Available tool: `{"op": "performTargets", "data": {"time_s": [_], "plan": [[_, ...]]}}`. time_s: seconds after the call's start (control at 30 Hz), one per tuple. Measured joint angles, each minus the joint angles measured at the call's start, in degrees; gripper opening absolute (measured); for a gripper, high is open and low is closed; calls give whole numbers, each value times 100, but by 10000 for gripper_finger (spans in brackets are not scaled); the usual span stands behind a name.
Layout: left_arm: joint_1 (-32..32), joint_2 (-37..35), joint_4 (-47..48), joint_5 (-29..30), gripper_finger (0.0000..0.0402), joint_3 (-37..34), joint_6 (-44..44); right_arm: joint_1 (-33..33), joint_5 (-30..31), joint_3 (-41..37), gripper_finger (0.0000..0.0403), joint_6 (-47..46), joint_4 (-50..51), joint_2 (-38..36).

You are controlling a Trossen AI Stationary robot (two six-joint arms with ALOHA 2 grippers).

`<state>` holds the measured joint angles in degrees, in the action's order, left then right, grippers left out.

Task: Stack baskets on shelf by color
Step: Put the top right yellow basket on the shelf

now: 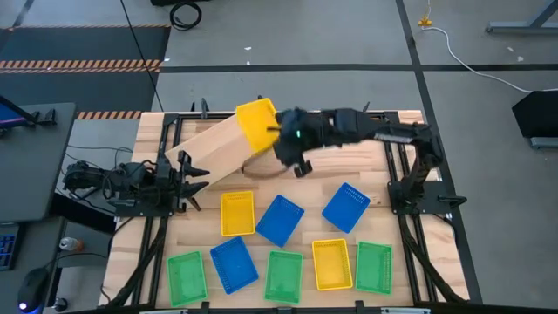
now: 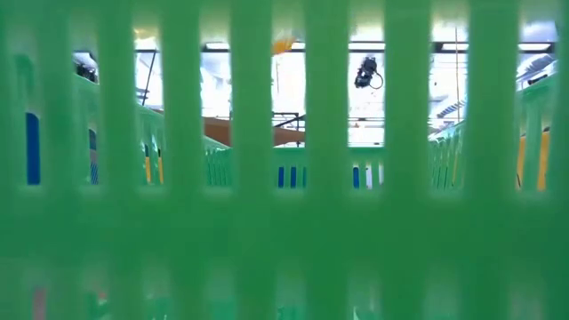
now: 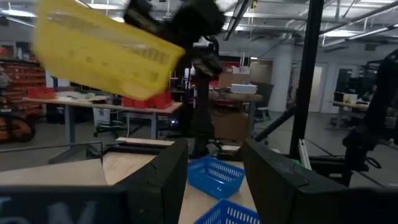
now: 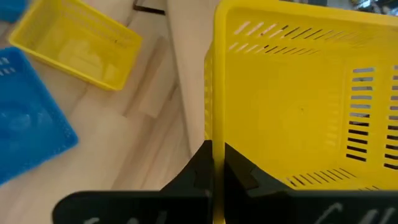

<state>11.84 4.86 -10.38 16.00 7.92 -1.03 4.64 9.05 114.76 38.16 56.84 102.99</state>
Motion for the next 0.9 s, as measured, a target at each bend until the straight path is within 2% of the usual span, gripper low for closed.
{"op": "performTargets", "data": {"time_s": [0.23, 0.4, 0.57, 0.7, 0.9], "plan": [[-2, 2, -271, 244, 160, 7, 553, 802, -629, 0, 10, 500, -71, 420], [-4, 356, 137, 641, 160, 649, 819, 1105, -1012, 4, 10, 920, -186, 853], [-18, 1331, 1220, 1060, 160, 1713, 742, 1214, -996, 4, 11, 1187, -219, 1295], [-81, 2044, 1639, 1109, 160, 2405, 736, 1211, -640, 7, 12, 1303, -280, 1482], [-100, 2510, 1591, 1133, 160, 2592, 770, 1211, -565, 9, 18, 1168, -268, 1485]]}}
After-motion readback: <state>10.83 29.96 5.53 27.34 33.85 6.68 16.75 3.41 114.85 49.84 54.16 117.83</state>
